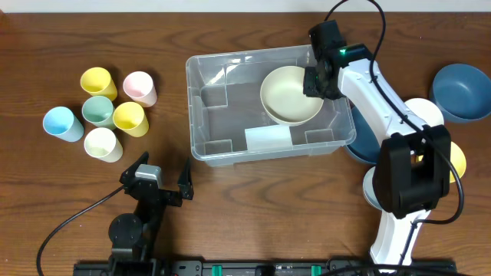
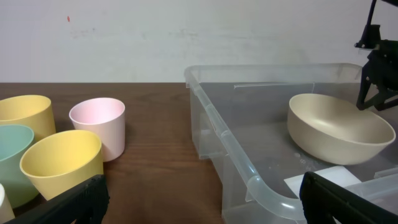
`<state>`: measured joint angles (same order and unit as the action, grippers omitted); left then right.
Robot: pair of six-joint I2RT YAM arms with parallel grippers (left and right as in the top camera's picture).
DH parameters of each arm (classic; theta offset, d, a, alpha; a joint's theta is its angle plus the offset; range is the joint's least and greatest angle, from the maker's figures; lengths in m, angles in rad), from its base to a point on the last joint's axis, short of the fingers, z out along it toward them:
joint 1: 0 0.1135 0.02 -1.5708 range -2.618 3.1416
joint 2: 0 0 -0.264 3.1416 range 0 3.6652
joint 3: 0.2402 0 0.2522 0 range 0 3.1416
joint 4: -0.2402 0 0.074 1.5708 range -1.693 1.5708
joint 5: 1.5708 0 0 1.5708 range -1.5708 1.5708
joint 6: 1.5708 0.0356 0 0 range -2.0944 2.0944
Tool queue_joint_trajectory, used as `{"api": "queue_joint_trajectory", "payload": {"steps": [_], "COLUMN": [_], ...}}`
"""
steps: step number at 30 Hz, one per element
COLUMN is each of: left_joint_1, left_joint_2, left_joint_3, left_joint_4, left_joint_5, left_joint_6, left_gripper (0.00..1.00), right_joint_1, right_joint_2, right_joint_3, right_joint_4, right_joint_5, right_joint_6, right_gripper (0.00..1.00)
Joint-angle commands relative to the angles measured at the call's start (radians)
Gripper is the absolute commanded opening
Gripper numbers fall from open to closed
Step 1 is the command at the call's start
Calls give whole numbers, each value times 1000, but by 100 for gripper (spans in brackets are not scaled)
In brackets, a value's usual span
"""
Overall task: Pack container
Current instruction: 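Lower the beige bowl into the container and release, then grasp the dark teal bowl rim with the right gripper and lift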
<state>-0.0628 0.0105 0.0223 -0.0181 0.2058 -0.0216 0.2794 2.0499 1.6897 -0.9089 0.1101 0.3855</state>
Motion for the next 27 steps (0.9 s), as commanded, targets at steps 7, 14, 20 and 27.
{"api": "queue_joint_trajectory", "payload": {"steps": [7,14,20,27], "left_joint_1": [-4,-4,-4,-4], "left_joint_2": [-6,-6,-6,-6], "left_joint_3": [-18,-18,-18,-18], "left_joint_4": [-33,-33,-33,-33], "left_joint_5": [11,11,11,11], "left_joint_6": [14,14,14,14], "left_gripper": [98,98,98,98], "right_joint_1": [-11,-179,-373,-520], "right_joint_2": [-313,-487,-494,-494], "right_joint_3": [16,16,-13,-275], "right_joint_4": [-92,-371,-554,-425], "right_joint_5": [-8,-5,-3,-41], "right_joint_6": [33,185,237,237], "right_gripper": [62,64,63,57]}}
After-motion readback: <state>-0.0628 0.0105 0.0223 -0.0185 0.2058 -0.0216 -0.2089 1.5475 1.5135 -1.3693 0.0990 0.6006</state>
